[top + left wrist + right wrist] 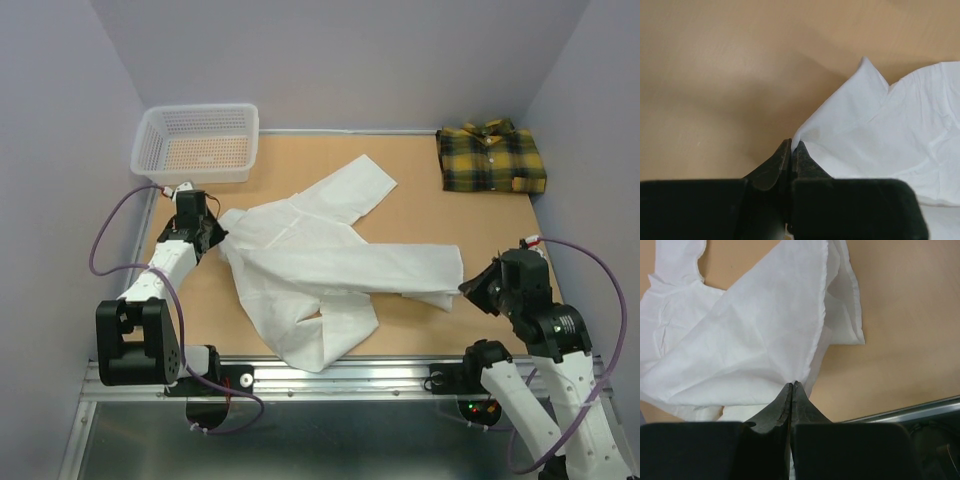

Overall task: Fold and stack the long sleeve shirts
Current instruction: Flatten the shirt out

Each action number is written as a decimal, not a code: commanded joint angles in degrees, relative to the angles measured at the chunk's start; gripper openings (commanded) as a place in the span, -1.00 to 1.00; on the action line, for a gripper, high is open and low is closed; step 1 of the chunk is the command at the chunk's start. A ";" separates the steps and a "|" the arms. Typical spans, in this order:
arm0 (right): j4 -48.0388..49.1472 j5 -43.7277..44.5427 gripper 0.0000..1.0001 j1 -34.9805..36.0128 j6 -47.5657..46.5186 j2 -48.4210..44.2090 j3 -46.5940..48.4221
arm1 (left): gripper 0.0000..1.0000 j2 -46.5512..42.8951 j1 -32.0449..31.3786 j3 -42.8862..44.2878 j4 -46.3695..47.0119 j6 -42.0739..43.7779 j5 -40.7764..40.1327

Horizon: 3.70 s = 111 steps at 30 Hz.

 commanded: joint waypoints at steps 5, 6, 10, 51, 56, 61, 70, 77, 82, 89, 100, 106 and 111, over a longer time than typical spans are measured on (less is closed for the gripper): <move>-15.14 -16.36 -0.99 0.25 -10.01 -1.19 4.40 | -0.98 -0.42 2.69 2.95 -2.36 0.71 -2.23; -16.04 -18.73 -0.99 0.16 -10.72 -1.28 3.78 | -0.96 -0.86 2.69 2.95 -2.45 0.62 -2.05; -18.68 -29.89 -0.87 0.25 -14.59 -0.76 1.14 | -0.72 -2.88 2.60 3.04 -3.15 0.97 -1.26; 44.07 -6.38 -0.20 0.25 -12.66 47.48 -7.31 | 0.42 12.93 0.13 4.53 -0.69 1.41 -1.88; 43.99 -3.65 -0.16 0.16 -14.86 48.20 -1.52 | 0.52 13.12 0.23 11.21 -1.22 2.03 -0.22; 40.92 -0.48 0.01 -0.89 -16.62 43.90 2.54 | 0.64 5.39 -7.48 12.97 -0.25 10.78 2.07; 32.40 3.56 0.75 -3.70 -14.43 37.04 6.41 | 0.73 -6.84 -44.48 10.16 3.79 25.58 2.25; 27.90 4.71 0.89 -5.73 -13.20 34.76 6.67 | 0.70 2.55 -67.51 11.74 4.94 34.72 3.04; 26.41 4.62 0.89 -6.43 -12.67 32.56 5.45 | 0.61 10.99 -76.49 15.16 3.80 38.06 1.20; 25.53 3.48 0.89 -6.70 -11.26 29.48 3.16 | 0.54 18.55 -81.95 18.50 3.53 41.58 0.24; 25.09 1.37 0.88 -6.78 -8.97 26.93 0.61 | 0.45 27.25 -83.27 21.67 6.25 46.76 0.06; 25.09 0.93 0.88 -6.78 -8.36 26.67 -0.36 | 0.31 30.42 -83.18 22.64 8.53 47.47 -4.33; 25.09 0.93 0.88 -6.79 -8.36 26.67 -1.06 | 0.24 32.18 -83.01 22.81 9.68 47.38 -4.25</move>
